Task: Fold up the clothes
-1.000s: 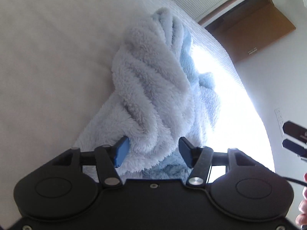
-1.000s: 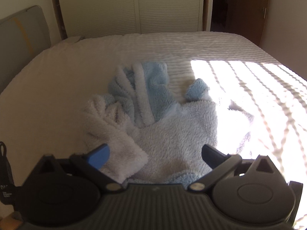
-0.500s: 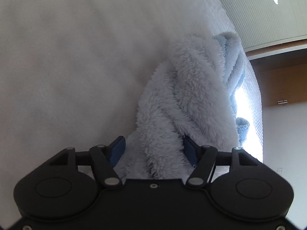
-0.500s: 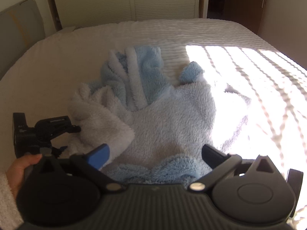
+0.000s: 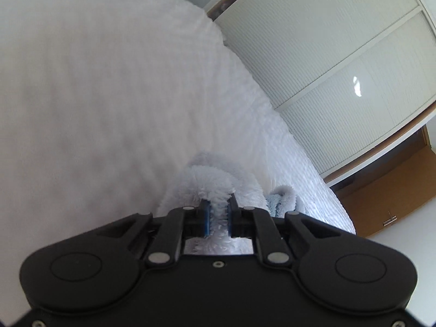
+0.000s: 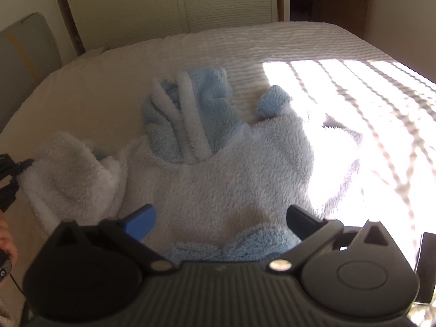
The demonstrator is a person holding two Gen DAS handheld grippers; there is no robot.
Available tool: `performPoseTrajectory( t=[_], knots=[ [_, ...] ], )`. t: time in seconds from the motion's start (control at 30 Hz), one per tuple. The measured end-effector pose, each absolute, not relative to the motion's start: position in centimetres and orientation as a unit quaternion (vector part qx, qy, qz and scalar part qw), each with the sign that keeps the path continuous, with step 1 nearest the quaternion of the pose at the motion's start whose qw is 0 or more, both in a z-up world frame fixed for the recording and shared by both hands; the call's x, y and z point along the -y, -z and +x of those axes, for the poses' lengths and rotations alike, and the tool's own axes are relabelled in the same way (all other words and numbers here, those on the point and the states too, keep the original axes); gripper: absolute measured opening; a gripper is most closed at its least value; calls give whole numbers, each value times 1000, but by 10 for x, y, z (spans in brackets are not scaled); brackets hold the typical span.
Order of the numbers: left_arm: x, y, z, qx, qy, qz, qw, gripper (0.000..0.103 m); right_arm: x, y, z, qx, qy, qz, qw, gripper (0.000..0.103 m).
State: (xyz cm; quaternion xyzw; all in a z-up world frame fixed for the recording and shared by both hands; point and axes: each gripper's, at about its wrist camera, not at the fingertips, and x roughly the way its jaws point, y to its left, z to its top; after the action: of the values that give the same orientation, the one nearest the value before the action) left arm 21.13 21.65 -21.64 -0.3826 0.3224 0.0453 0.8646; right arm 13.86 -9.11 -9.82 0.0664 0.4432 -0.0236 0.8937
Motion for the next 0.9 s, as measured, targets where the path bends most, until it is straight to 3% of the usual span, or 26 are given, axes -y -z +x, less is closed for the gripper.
performPoseTrajectory(
  t=[0.17, 0.4, 0.47, 0.53, 0.67, 0.77, 0.83, 0.87, 0.9],
  knots=[
    [-206, 203, 197, -313, -32, -350, 882, 11, 96, 108, 134, -455, 66, 49, 887, 102],
    [-164, 236, 194, -380, 20, -334, 862, 26, 112, 112, 131, -466, 100, 26, 879, 102],
    [-153, 245, 193, -399, 35, -329, 855, 34, 117, 110, 130, -460, 101, 32, 882, 102],
    [-141, 254, 193, -417, 50, -323, 848, 61, 118, 110, 130, -458, 96, 32, 883, 102],
    [-151, 259, 215, -414, 25, -343, 843, 77, 117, 118, 132, -462, 88, 43, 882, 102],
    [-169, 264, 245, -403, -12, -373, 835, 79, 114, 124, 131, -473, 76, 57, 876, 102],
    [-169, 272, 268, -409, -33, -381, 829, 72, 110, 127, 133, -479, 69, 55, 873, 102],
    [-166, 271, 274, -410, -33, -379, 829, 66, 109, 127, 132, -480, 67, 53, 873, 102],
    [-162, 269, 278, -409, -30, -375, 831, 38, 109, 126, 131, -479, 65, 52, 874, 102]
  ],
)
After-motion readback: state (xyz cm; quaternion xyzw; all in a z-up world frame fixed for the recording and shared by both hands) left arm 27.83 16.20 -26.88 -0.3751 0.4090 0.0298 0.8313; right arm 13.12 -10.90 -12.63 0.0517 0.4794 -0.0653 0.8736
